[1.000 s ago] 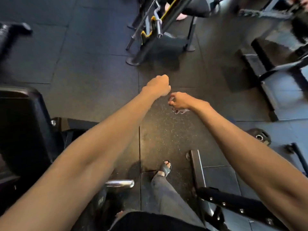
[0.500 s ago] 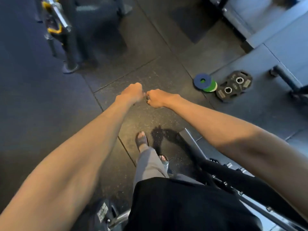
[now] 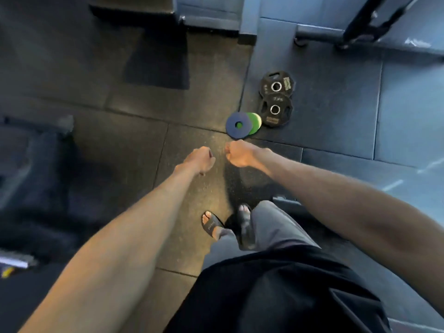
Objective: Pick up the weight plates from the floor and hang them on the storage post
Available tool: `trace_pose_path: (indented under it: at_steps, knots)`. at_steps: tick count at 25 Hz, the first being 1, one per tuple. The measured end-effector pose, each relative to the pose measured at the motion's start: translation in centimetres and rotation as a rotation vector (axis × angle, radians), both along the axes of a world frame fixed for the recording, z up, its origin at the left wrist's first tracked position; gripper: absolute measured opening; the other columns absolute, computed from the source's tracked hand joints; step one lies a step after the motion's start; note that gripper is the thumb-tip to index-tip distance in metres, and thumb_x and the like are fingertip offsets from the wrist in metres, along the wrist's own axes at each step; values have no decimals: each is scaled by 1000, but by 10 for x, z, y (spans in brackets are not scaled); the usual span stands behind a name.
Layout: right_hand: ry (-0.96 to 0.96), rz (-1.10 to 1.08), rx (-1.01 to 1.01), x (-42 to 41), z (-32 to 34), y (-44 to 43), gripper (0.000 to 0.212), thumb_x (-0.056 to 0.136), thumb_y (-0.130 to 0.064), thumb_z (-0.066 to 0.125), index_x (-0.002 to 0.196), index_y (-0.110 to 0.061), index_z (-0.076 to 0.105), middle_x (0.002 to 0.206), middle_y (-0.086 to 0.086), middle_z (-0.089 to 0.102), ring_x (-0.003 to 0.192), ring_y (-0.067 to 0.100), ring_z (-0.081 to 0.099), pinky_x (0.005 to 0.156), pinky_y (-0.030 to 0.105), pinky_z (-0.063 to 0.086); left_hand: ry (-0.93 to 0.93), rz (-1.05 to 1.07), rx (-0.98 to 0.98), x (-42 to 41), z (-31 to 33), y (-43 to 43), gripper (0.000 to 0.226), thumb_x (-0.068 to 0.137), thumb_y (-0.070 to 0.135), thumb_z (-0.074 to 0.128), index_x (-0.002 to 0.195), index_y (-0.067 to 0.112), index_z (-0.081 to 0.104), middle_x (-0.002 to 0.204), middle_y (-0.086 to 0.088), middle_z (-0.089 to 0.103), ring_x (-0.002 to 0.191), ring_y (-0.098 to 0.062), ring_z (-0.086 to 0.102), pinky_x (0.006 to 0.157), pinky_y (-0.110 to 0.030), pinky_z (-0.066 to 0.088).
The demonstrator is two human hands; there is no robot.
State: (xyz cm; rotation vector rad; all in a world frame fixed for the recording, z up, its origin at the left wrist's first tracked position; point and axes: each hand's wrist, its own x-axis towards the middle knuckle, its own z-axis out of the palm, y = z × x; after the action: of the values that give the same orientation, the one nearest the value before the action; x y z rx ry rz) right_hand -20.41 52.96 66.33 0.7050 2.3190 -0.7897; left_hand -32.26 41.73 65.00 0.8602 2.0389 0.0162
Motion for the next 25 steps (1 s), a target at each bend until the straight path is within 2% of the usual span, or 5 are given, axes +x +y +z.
trace_pose_path:
  at_steps: [6,11,16,18,25]
  knots:
    - [18,-314,-48,-51,-44,123,24,97,-12,47,107,0,66,109,22,68,103,38,66,81,41,53,-1,-272,-76,-77,-24,151,26,99,21,47,95,5,66,91,-20,74,74,-34,75,66,-37,60]
    - [55,-527,-57,-80,-61,236,26,95,-10,49,112,3,64,116,24,67,108,38,65,82,38,48,-82,-362,-99,-107,-33,301,21,99,13,49,103,-3,62,98,-28,69,80,-41,69,79,-52,57]
    - [45,-763,-44,-96,-73,325,30,95,-13,49,120,-2,60,124,24,65,115,40,63,91,42,51,-70,-612,-80,-127,-38,434,19,98,20,50,102,6,61,102,-23,71,91,-37,71,80,-47,59]
    - [13,-848,-85,-100,-83,354,31,94,-13,48,121,-3,60,124,23,65,114,41,62,89,42,52,-61,-732,-108,-136,-50,475,14,96,21,50,94,9,59,96,-20,72,82,-34,72,75,-46,61]
    - [30,-1289,-130,-142,-136,475,27,97,-13,43,117,-2,59,122,25,63,111,42,62,82,38,47,-67,-1131,-220,-168,-117,632,24,94,21,49,95,2,64,105,-23,71,96,-37,70,82,-46,58]
